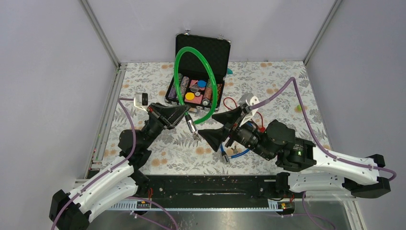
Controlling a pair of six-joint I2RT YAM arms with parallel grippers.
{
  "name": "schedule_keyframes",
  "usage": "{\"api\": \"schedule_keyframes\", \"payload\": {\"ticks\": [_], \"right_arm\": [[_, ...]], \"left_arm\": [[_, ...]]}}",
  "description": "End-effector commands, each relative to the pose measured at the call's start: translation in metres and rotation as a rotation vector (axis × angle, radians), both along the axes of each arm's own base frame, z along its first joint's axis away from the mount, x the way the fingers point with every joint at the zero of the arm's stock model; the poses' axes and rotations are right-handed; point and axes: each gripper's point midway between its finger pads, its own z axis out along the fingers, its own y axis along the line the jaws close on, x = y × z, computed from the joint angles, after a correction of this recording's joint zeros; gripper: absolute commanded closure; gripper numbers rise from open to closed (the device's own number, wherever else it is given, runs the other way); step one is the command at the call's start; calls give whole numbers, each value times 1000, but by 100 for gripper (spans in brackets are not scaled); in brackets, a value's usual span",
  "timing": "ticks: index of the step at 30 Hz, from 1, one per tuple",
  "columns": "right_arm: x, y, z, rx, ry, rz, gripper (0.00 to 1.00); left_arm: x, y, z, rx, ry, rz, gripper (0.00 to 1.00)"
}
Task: Lock with the key
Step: Lock the lock.
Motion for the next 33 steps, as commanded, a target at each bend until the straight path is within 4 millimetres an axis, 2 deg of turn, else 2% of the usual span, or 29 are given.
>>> {"api": "schedule_keyframes", "payload": {"ticks": [1, 4, 7, 13, 20, 22, 24, 27, 29, 33], "right_arm": [[-19, 8, -11, -3, 23, 107, 14], [-29, 18, -21, 2, 61, 171, 21], [-30, 25, -27, -3, 97, 174, 32], [-11, 30, -23, 10, 103, 73, 45], [-6, 37, -18, 8, 99, 55, 60], [-7, 37, -17, 15, 105, 58, 58], [-10, 36, -16, 32, 104, 76, 47], [-12, 35, -13, 54, 107, 88, 41], [-12, 34, -12, 56, 107, 86, 43], [-4, 32, -11, 53, 134, 33, 59]], "left_arm": [[-19, 25, 61, -159, -171, 46, 100], [-20, 27, 68, -166, -192, 60, 100], [-19, 27, 70, -174, -191, 63, 100], [-12, 26, 67, -174, -148, 62, 100], [-8, 25, 63, -178, -131, 68, 100], [-7, 25, 63, -178, -130, 71, 100], [-7, 25, 63, -178, -129, 71, 100], [-7, 25, 63, -179, -131, 71, 100], [-7, 25, 64, -182, -131, 70, 100], [-6, 24, 63, -180, -128, 68, 100]]}}
